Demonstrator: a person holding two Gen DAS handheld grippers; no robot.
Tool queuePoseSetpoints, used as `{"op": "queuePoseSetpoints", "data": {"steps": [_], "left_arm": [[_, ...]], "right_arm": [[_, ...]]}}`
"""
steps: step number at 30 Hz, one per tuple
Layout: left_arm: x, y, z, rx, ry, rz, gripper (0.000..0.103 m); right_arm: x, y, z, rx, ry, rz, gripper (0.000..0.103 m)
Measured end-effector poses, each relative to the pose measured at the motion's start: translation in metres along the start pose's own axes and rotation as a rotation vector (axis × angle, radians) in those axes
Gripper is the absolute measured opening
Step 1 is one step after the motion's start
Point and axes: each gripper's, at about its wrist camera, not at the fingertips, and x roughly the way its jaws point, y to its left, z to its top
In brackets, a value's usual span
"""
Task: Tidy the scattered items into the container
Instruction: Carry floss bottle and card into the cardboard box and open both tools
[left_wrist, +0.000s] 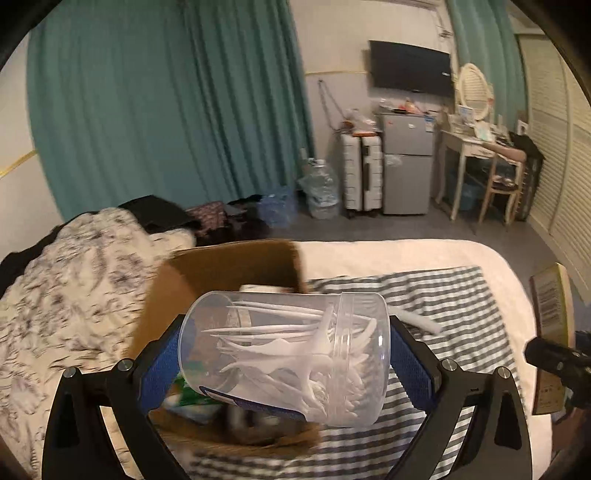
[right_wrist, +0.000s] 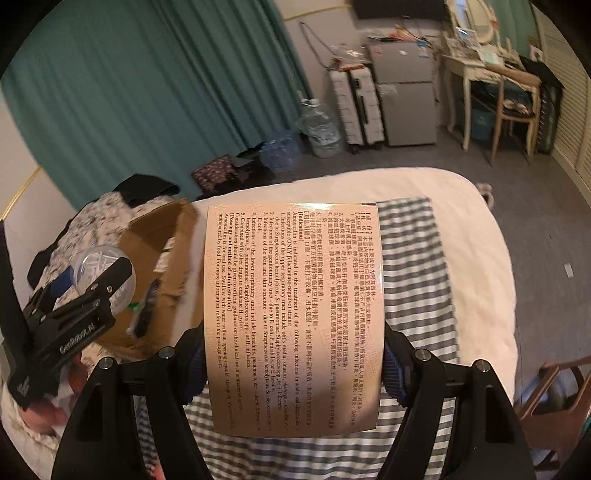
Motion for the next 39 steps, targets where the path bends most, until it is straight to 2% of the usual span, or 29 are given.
{"op": "queuePoseSetpoints", "data": {"steps": [2,4,8,14,18,23,26,32,33,35,39], "left_arm": [[-0.003,0.016,-0.001,-0.027,-0.017,0.071,0.101],[-0.003,0.027,-0.003,-0.05,-0.023,0.09,0.101],[0.007,0.051,-0.008,-0.136,-0.01,0.032,0.101],[0.035,0.083,-0.014,-0.195,-0.009,-0.017,0.101],[0.056,0.104,-0.025,-0.233,0.012,-0.016,0.101],[0.085,0.134,-0.032,-0.311,0.092,-0.015,0.102],[0.087,0.144,-0.033,-0.31,0.08,0.013,0.102],[0.082,0.157,-0.032,-0.339,0.073,-0.013,0.103],[0.083,0.158,-0.032,-0.338,0.074,-0.01,0.103],[0.083,0.159,-0.032,-0.337,0.076,-0.009,0.103],[0.078,0.152,-0.03,-0.325,0.074,-0.024,0.103]], "right_arm": [[-0.002,0.016,-0.004,-0.038,-0.008,-0.009,0.074],[-0.002,0.03,-0.009,-0.075,-0.008,-0.01,0.074],[0.002,0.049,-0.015,-0.103,0.01,0.014,0.074],[0.019,0.085,-0.015,-0.157,0.028,0.021,0.074],[0.038,0.114,-0.004,-0.176,0.036,0.049,0.074],[0.063,0.148,0.005,-0.178,0.044,0.089,0.074],[0.08,0.166,0.008,-0.159,0.052,0.125,0.074],[0.104,0.192,0.015,-0.14,0.048,0.172,0.075],[0.105,0.192,0.017,-0.12,0.043,0.191,0.077],[0.102,0.19,0.02,-0.081,0.016,0.198,0.091],[0.076,0.184,0.031,-0.079,-0.058,0.156,0.091]]}}
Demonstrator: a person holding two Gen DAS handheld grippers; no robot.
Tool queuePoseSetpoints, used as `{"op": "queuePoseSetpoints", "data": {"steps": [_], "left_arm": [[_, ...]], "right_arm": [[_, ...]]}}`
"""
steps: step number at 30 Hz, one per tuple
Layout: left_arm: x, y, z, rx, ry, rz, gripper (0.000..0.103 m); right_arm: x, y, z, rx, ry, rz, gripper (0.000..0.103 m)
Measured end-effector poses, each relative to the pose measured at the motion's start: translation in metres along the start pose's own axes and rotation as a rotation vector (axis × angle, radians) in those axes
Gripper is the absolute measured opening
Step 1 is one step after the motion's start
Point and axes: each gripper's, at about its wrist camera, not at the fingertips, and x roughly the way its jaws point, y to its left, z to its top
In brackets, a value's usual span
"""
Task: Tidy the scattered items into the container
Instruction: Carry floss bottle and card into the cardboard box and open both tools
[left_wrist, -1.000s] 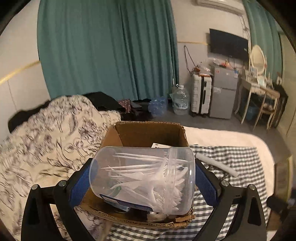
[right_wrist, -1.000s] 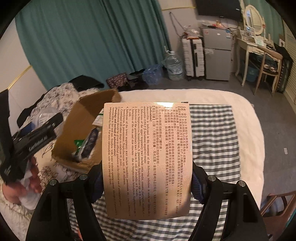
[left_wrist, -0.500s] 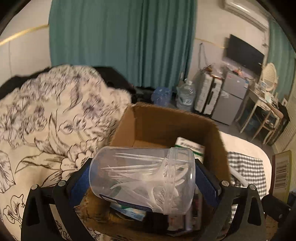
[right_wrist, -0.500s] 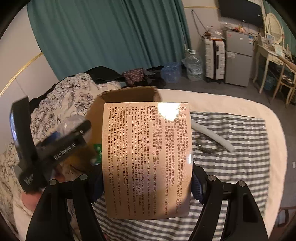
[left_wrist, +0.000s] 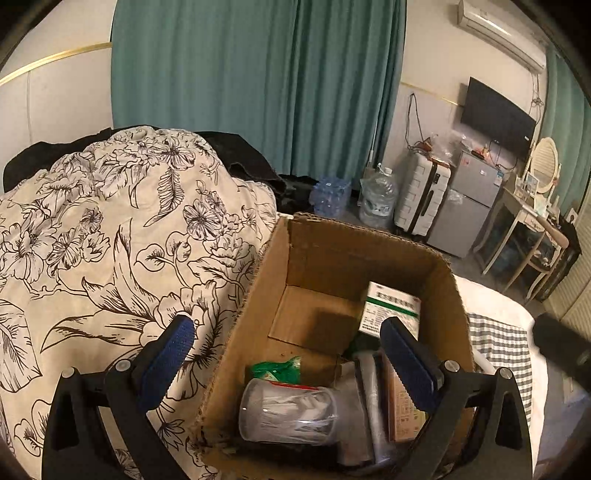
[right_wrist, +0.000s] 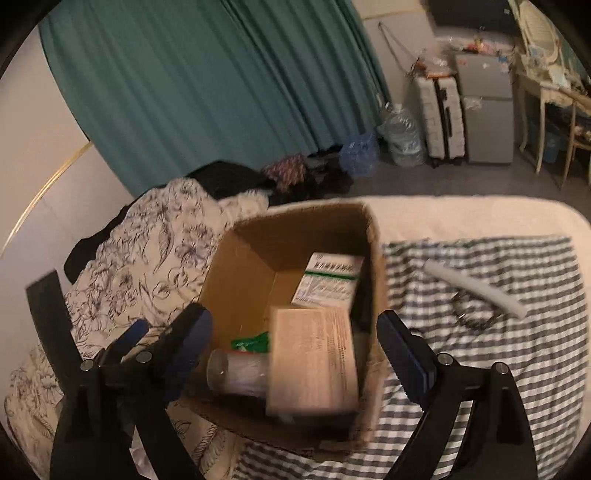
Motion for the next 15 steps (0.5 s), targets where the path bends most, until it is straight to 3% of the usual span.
{"op": "queuePoseSetpoints", "data": {"steps": [8,11,15], "left_arm": [[-0.034,-0.064,-0.022,0.093,0.01,-0.124,0.103],[-0.039,-0.099,-0.04,0.147,0.052,-0.17,0.103],[-0.055,-0.151,-0.074,0.271,0.021,-0.194,0.103]], "right_arm": [[-0.071,-0.041,0.004,-0.044,-0.005,-0.164,0.091],[-0.103,-0.063,-0.013,-0.113,-0.027,-0.271,0.091],[-0.13,-0.101,-0.043,-0.123,-0.087,-0.414,0.091]]}}
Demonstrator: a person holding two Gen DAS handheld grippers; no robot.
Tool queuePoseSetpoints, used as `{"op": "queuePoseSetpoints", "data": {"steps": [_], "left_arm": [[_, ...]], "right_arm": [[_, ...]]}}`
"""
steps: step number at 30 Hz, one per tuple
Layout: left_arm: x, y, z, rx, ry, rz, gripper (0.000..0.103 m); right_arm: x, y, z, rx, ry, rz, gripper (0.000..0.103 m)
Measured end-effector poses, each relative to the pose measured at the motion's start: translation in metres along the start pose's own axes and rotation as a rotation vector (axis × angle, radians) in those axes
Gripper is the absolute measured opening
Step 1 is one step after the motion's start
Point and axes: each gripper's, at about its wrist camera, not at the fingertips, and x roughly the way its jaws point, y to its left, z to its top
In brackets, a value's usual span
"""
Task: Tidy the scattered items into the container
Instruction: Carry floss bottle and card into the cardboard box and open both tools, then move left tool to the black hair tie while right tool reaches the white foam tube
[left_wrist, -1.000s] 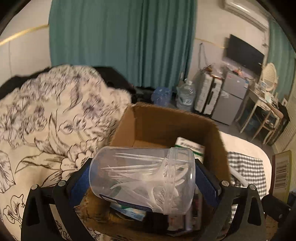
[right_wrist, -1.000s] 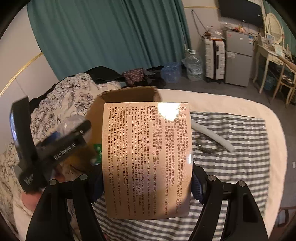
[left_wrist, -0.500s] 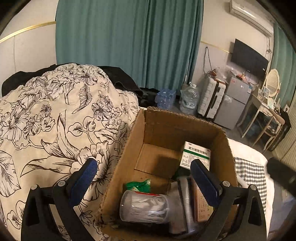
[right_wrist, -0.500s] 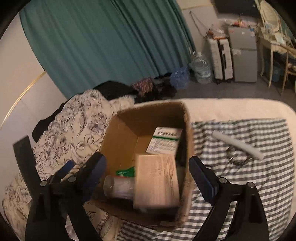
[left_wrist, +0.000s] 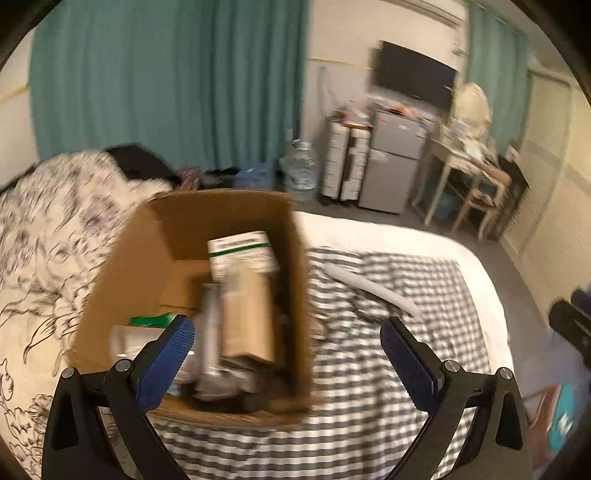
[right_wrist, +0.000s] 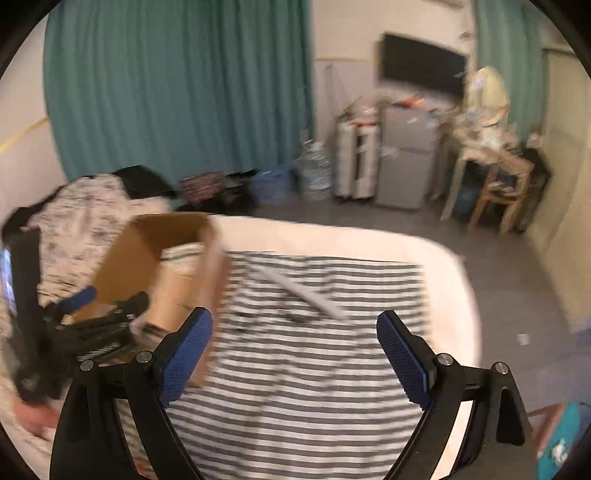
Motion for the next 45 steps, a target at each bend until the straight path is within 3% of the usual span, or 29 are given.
{"op": "queuePoseSetpoints", "data": {"steps": [6,11,13,19,22,27,34,37,39,45], "left_arm": [[0.015,-0.073,-0.021,0.135,0.049,-0.071,0.103],[0.048,-0.115,-0.038,0.209,0.065,-0.049,0.103],[0.067,-0.12,-0.044,0.191,0.084,-0.019,0.103],[0.141,-0.103,-0.056,0.185,0.156,0.195,0.103],[0.155,-0.1,-0.053,0.189,0.14,0.221,0.103],[0.176,-0.086,-0.039,0.095,0.137,0.294,0.103],[0.2,-0.088,-0.051,0.232,0.111,0.416,0.103],[0.213,-0.089,-0.054,0.228,0.163,0.309,0.103],[0.21,-0.086,-0.052,0.202,0.127,0.286,0.103],[0.221,-0.078,-0.047,0.131,0.16,0.244,0.103]], "right_arm": [[0.026,-0.053,0.002,0.106,0.015,-0.055,0.091],[0.056,-0.096,-0.004,0.237,0.046,-0.038,0.091],[0.072,-0.113,-0.011,0.289,0.087,-0.017,0.091],[0.089,-0.122,-0.02,0.316,0.123,0.01,0.091],[0.091,-0.117,-0.019,0.284,0.104,0.025,0.091],[0.128,-0.108,-0.016,0.139,0.101,0.024,0.091],[0.196,-0.096,-0.028,-0.046,0.149,0.027,0.09],[0.22,-0.082,-0.027,-0.118,0.158,0.04,0.077],[0.231,-0.074,-0.023,-0.135,0.145,0.057,0.076],[0.259,-0.05,-0.027,-0.195,0.145,0.1,0.073]]}}
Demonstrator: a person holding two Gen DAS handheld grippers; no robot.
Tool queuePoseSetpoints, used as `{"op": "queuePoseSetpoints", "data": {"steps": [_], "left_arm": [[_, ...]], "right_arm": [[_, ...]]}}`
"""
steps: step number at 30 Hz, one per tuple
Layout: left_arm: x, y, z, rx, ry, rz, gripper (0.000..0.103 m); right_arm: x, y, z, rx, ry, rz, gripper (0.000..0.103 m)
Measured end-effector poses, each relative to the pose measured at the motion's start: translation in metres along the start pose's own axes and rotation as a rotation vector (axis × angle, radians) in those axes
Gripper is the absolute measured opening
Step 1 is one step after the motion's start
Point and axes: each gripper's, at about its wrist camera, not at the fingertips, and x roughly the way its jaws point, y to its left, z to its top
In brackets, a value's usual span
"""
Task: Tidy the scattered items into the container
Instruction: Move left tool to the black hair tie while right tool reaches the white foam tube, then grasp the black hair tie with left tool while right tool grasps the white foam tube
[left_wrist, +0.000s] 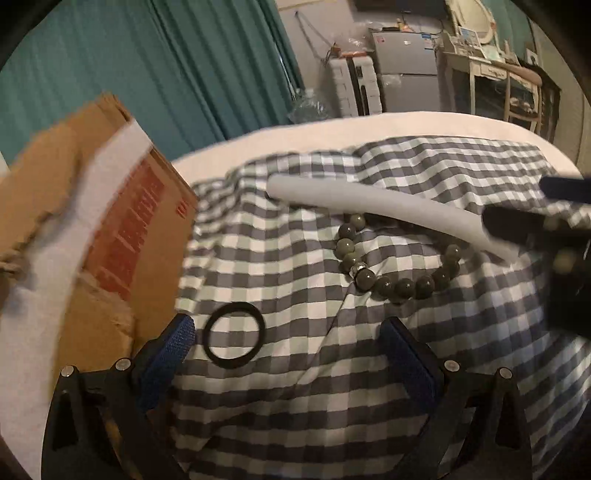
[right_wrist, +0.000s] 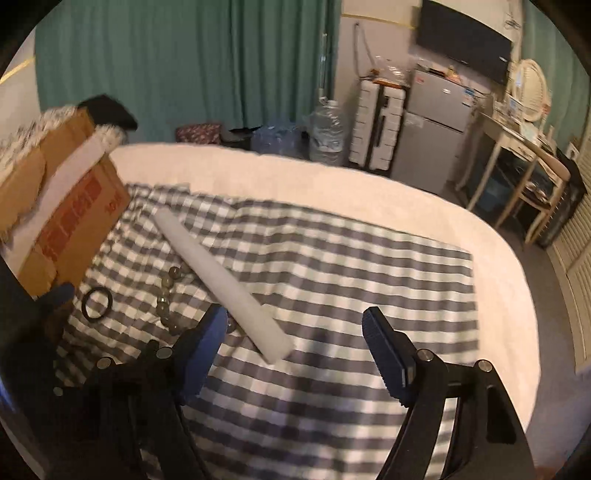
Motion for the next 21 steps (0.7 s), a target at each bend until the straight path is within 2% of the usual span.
{"op": "queuePoseSetpoints", "data": {"steps": [3,5,6,7,9,10,11,12,15,17,18,19,21], "left_arm": [[0.003,0.0,0.0,-0.001,-0.008,0.002,0.103],[0.004,-0.003,0.0,0.008,-0.017,0.004,0.103],[0.003,-0.003,0.0,0.009,-0.018,0.0,0.103],[0.002,-0.002,0.0,0.009,-0.018,-0.008,0.102],[0.006,0.003,0.001,-0.022,0.004,-0.074,0.092],[0.009,0.012,0.001,-0.083,0.029,-0.126,0.09],[0.011,0.025,-0.002,-0.181,0.056,-0.195,0.09],[0.012,0.031,-0.003,-0.22,0.058,-0.225,0.088],[0.006,0.026,-0.005,-0.169,0.048,-0.204,0.083],[-0.001,0.023,-0.007,-0.17,0.05,-0.21,0.074],[-0.005,0.022,-0.009,-0.172,0.049,-0.215,0.063],[-0.009,0.02,-0.01,-0.168,0.045,-0.22,0.048],[-0.018,0.014,-0.012,-0.141,0.038,-0.213,0.032]], "right_arm": [[0.017,-0.002,-0.005,0.033,0.036,0.041,0.059],[0.025,-0.004,-0.008,0.054,0.067,0.077,0.043],[0.026,-0.003,-0.009,0.055,0.072,0.078,0.04],[0.025,-0.002,-0.009,0.049,0.072,0.08,0.03],[0.019,-0.003,-0.008,0.043,0.088,0.086,0.021],[0.016,-0.005,-0.008,0.05,0.097,0.089,0.015],[0.01,-0.009,-0.008,0.057,0.109,0.092,0.013],[0.005,-0.011,-0.008,0.061,0.121,0.092,0.012],[-0.012,-0.015,-0.01,0.048,0.148,0.05,0.01],[-0.024,-0.016,-0.016,0.047,0.177,0.03,0.01],[-0.032,-0.015,-0.022,0.041,0.196,0.022,0.01],[-0.039,-0.013,-0.03,0.024,0.212,0.009,0.01],[-0.058,-0.008,-0.052,-0.016,0.241,-0.056,0.01]]}}
